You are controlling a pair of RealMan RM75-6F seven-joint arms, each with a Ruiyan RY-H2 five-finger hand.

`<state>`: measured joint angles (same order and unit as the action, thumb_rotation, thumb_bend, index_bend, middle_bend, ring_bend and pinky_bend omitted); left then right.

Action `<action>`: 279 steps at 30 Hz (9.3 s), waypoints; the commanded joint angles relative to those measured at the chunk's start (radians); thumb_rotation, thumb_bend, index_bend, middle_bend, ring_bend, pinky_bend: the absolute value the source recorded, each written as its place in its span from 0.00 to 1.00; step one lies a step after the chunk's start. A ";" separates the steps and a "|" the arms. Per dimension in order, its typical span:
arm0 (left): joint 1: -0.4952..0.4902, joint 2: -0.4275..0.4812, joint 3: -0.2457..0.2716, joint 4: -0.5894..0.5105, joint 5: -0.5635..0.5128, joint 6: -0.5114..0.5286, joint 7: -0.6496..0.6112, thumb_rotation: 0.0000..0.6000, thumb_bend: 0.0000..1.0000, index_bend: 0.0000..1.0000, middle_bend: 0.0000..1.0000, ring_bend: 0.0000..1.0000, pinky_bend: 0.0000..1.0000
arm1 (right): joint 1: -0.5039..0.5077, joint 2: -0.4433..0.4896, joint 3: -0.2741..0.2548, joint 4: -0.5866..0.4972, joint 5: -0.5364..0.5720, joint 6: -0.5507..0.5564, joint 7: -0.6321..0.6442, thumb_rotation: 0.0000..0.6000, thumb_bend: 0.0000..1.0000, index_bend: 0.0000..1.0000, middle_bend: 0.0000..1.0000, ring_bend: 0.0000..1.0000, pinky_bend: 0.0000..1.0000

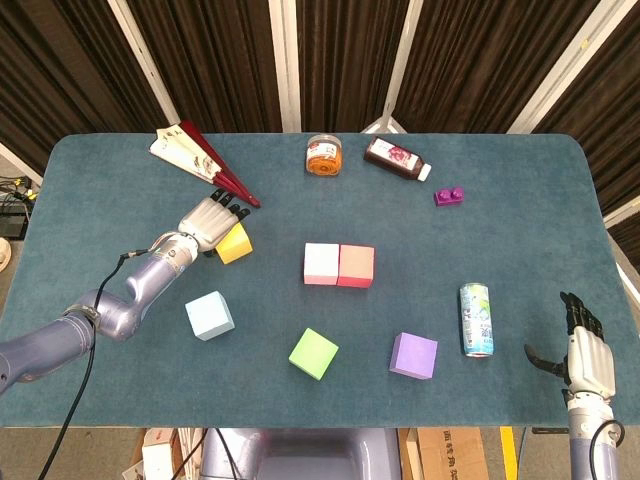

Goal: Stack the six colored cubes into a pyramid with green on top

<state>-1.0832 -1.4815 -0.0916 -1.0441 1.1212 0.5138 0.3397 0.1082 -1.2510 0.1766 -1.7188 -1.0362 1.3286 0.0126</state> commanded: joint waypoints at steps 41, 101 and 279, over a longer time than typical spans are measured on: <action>0.131 0.226 -0.037 -0.625 -0.857 0.665 0.501 1.00 0.27 0.30 0.36 0.00 0.00 | -0.006 0.021 0.000 0.006 -0.036 -0.065 0.081 1.00 0.27 0.03 0.03 0.00 0.00; 0.124 0.327 -0.035 -0.461 -0.515 0.105 0.445 1.00 0.26 0.05 0.06 0.00 0.00 | 0.004 0.010 0.005 0.001 0.001 -0.068 0.021 1.00 0.27 0.03 0.03 0.00 0.00; -0.151 -0.168 -0.171 -0.380 -0.865 0.463 0.418 1.00 0.35 0.33 0.33 0.00 0.00 | 0.015 0.013 0.002 -0.020 0.035 -0.076 -0.024 1.00 0.27 0.04 0.03 0.00 0.00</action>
<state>-1.2337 -1.6497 -0.2619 -1.4240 0.2560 0.9764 0.7576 0.1229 -1.2385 0.1785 -1.7390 -1.0014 1.2529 -0.0114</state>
